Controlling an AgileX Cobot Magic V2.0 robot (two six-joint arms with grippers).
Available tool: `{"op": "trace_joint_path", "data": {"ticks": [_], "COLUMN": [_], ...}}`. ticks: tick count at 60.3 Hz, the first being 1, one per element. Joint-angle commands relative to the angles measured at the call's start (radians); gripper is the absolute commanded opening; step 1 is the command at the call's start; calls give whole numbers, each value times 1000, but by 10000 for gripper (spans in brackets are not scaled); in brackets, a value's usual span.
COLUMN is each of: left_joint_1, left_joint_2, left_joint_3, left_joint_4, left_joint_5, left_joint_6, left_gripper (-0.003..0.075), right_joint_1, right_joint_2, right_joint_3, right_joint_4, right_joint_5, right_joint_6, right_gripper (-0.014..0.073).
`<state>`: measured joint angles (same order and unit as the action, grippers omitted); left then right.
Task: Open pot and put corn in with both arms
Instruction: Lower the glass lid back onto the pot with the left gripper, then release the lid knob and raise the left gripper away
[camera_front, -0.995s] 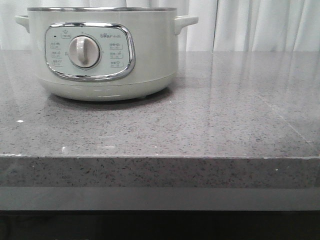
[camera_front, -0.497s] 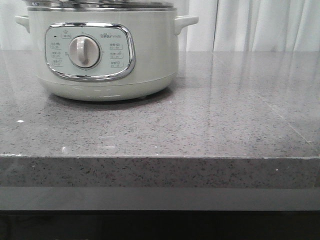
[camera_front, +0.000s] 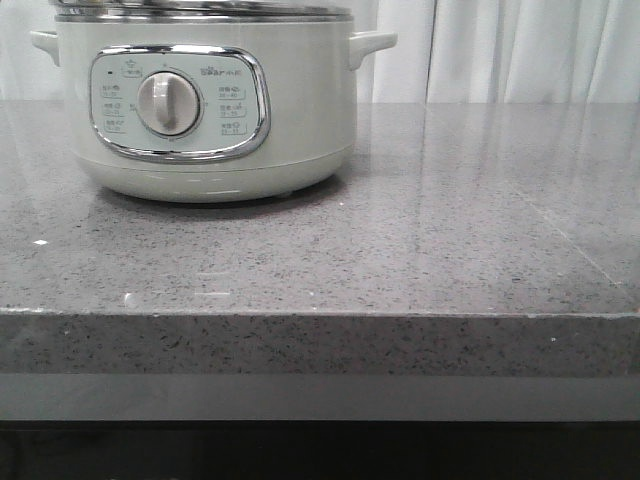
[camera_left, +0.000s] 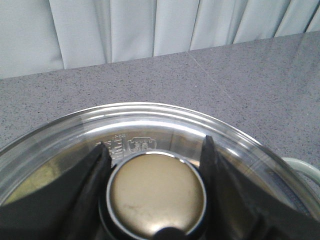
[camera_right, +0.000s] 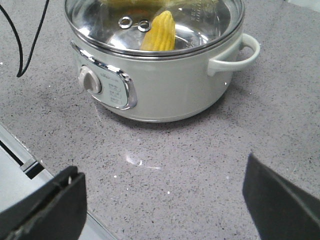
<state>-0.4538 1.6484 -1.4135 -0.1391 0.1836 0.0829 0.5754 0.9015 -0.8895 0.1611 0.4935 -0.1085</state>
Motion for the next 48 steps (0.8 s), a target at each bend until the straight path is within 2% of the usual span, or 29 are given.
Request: {"op": "trace_joint_path", "data": {"ticks": [1, 32, 37, 43, 48], "left_joint_1": [-6, -6, -6, -6, -6], "left_joint_2": [-50, -26, -26, -29, -36], "left_joint_3": [-45, -45, -45, -45, -45], "left_joint_4": [-12, -26, -26, -26, -26], "left_joint_5": [-125, -116, -109, -109, -103], "left_joint_6": [-3, -7, -7, -7, -7], "left_gripper": [221, 230, 297, 465, 549], "right_joint_1": [-2, -2, -2, -2, -2], "right_joint_2": [-6, -6, -6, -6, -6], "right_joint_3": [-27, -27, -27, -27, -27], "right_joint_4": [-2, -2, -2, -2, -2], "right_joint_5": [-72, -72, -72, -72, -72], "right_joint_6": [-7, -7, -7, -7, -7], "right_gripper": [646, 646, 646, 646, 646]}}
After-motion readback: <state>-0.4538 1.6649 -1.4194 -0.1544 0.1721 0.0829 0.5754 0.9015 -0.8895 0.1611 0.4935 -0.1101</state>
